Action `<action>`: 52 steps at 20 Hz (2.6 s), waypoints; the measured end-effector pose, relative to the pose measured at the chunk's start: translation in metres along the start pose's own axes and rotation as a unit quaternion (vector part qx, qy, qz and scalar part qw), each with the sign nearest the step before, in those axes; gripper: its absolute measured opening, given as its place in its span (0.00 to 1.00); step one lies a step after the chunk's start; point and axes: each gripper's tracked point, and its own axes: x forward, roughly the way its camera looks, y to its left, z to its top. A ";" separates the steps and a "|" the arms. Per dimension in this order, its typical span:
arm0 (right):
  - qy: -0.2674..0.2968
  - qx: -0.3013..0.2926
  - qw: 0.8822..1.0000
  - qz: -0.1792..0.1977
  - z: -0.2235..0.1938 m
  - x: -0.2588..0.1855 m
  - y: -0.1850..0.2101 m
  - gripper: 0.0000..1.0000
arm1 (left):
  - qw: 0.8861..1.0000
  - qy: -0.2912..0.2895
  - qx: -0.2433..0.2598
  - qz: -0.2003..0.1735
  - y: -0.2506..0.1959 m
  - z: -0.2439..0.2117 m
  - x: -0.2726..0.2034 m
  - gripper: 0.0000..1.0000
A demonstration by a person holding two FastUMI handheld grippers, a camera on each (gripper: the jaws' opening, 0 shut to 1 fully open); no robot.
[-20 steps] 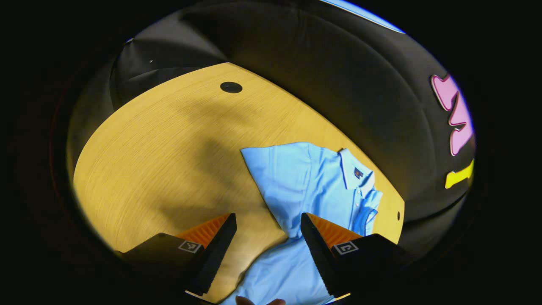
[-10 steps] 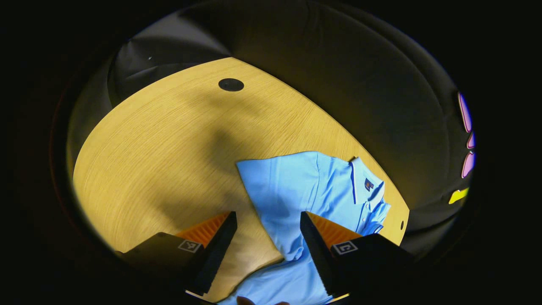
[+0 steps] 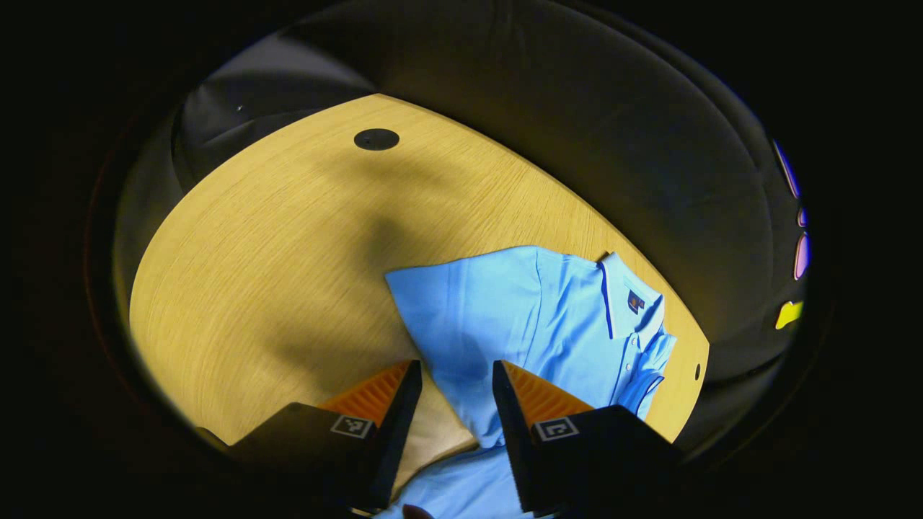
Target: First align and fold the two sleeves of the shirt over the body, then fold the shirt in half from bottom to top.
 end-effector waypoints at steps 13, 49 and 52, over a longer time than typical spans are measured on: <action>0.025 0.010 0.999 0.041 -0.026 0.001 -0.057 0.99 | 0.998 -0.021 -0.052 0.008 -0.002 -0.004 -0.008 0.06; 0.047 0.042 0.998 0.027 -0.061 0.004 -0.079 0.98 | 0.998 0.004 -0.057 0.028 -0.012 0.000 0.007 0.06; 0.053 0.046 0.997 0.026 -0.066 0.005 -0.077 0.98 | 0.999 -0.011 -0.050 0.001 -0.027 0.008 0.002 0.06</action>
